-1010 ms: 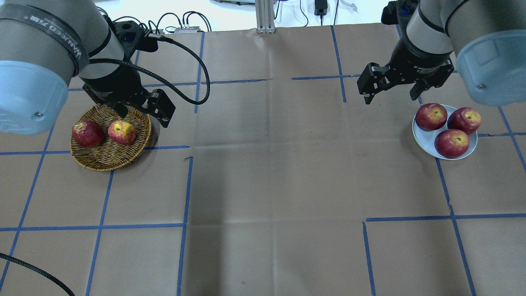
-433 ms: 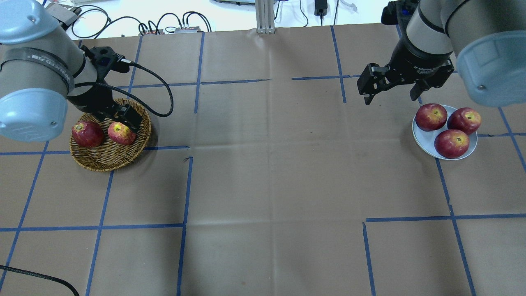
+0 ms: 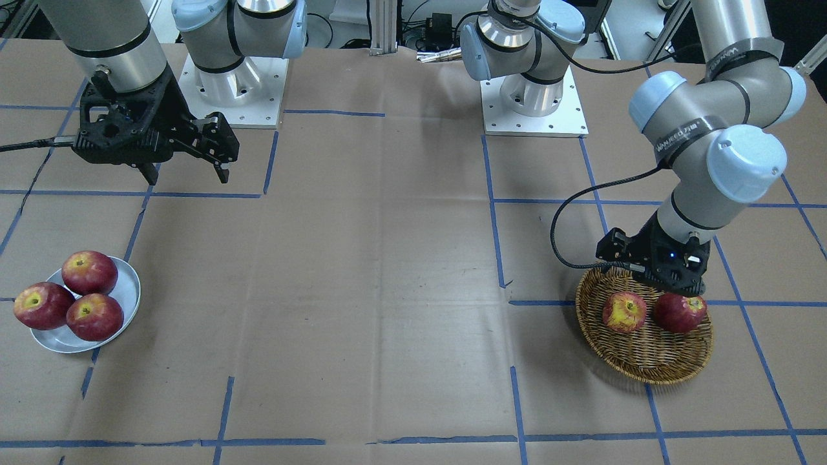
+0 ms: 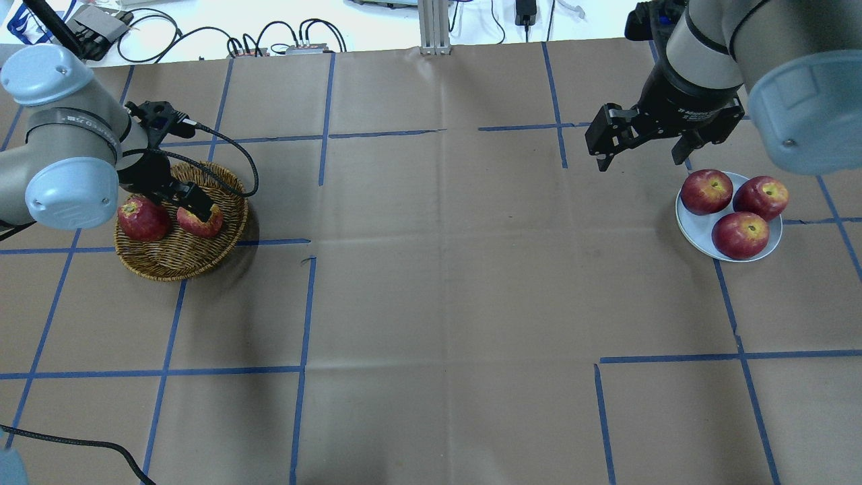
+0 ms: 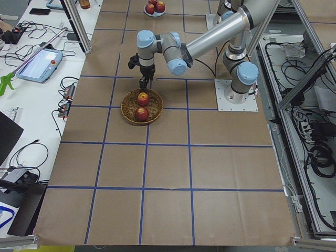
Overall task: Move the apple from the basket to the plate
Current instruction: 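Lower the left gripper onto the yellow-red apple in the basket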
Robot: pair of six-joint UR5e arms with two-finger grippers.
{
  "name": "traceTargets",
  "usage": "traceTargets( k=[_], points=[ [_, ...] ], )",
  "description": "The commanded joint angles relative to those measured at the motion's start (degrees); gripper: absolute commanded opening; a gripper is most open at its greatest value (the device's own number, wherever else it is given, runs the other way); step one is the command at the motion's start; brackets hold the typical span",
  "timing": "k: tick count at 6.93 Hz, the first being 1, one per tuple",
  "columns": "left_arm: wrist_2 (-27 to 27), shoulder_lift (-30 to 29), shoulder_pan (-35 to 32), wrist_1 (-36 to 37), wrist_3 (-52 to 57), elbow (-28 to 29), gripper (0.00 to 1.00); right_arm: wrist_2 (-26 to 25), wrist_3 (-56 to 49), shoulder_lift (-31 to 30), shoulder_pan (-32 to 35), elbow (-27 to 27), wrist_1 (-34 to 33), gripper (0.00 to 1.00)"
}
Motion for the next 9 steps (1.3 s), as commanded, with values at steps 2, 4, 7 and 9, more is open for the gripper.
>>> traceTargets(
  k=[2, 4, 7, 9],
  points=[
    [-0.6, -8.4, 0.9, 4.8, -0.7, 2.3, 0.98, 0.0, 0.0, 0.0, 0.0, 0.0, 0.0, 1.0],
    [-2.8, -10.1, 1.0, 4.9, -1.7, 2.4, 0.98, 0.0, 0.0, 0.0, 0.0, 0.0, 0.0, 1.0],
    [-0.5, -10.7, 0.9, 4.9, -1.6, 2.9, 0.43, 0.1, 0.0, 0.0, 0.0, 0.0, 0.0, 1.0],
    [0.3, -9.4, 0.1, 3.3, -1.7, 4.3, 0.28, 0.1, 0.0, 0.0, 0.0, 0.0, 0.0, 1.0]
  ],
)
